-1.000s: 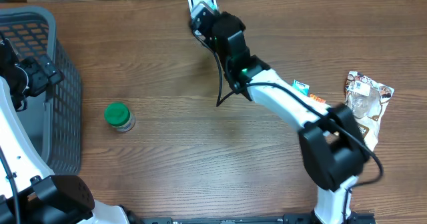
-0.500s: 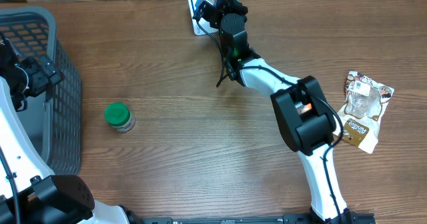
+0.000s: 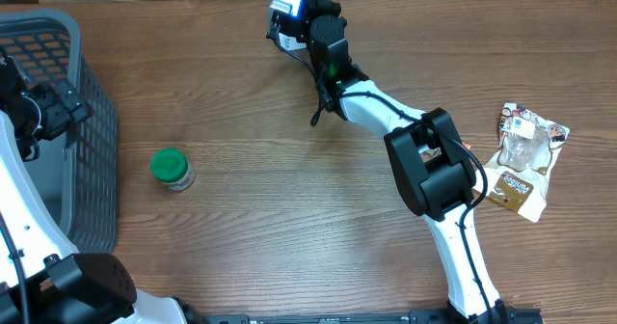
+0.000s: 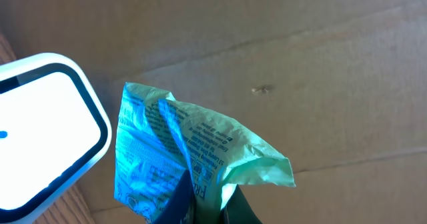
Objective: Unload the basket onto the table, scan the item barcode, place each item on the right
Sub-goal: 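Hold the mint-green wipes pack in front of the white scanner, then carry the wipes pack right and release it beside the packets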
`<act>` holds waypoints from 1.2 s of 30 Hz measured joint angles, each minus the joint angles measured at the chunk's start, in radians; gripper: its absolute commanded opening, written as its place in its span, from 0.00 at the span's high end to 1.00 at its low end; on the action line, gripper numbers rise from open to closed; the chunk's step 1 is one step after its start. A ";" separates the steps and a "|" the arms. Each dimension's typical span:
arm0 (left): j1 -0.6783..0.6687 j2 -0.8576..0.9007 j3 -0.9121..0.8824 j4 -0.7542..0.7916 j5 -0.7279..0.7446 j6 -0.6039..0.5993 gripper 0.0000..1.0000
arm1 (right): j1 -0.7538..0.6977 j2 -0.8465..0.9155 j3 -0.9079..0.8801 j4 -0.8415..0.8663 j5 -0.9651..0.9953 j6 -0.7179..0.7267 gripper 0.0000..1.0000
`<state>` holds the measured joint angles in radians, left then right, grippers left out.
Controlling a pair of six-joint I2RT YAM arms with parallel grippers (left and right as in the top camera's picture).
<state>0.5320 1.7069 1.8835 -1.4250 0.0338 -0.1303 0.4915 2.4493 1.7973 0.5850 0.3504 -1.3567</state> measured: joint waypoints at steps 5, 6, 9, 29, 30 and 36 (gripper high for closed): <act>0.000 0.000 0.000 0.000 0.000 0.000 0.00 | 0.005 0.000 0.000 0.001 -0.002 -0.009 0.96; 0.000 0.000 0.000 0.000 0.000 0.000 0.00 | 0.007 0.000 0.000 0.000 0.000 -0.010 0.96; 0.000 0.000 0.000 0.000 0.000 0.000 0.00 | 0.017 0.000 0.000 0.000 0.011 -0.011 0.96; 0.000 0.000 0.000 0.000 0.000 0.000 0.00 | 0.116 -0.384 0.004 -0.774 0.120 0.421 0.96; 0.000 0.000 0.000 0.000 0.000 0.000 0.00 | 0.126 -0.428 0.004 -0.853 0.115 0.497 0.96; 0.000 0.000 0.000 0.000 0.000 0.000 0.00 | 0.128 -0.690 0.015 -1.347 0.006 1.043 0.96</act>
<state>0.5320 1.7069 1.8835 -1.4250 0.0338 -0.1303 0.6197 1.7588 1.8122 -0.7624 0.3569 -0.3141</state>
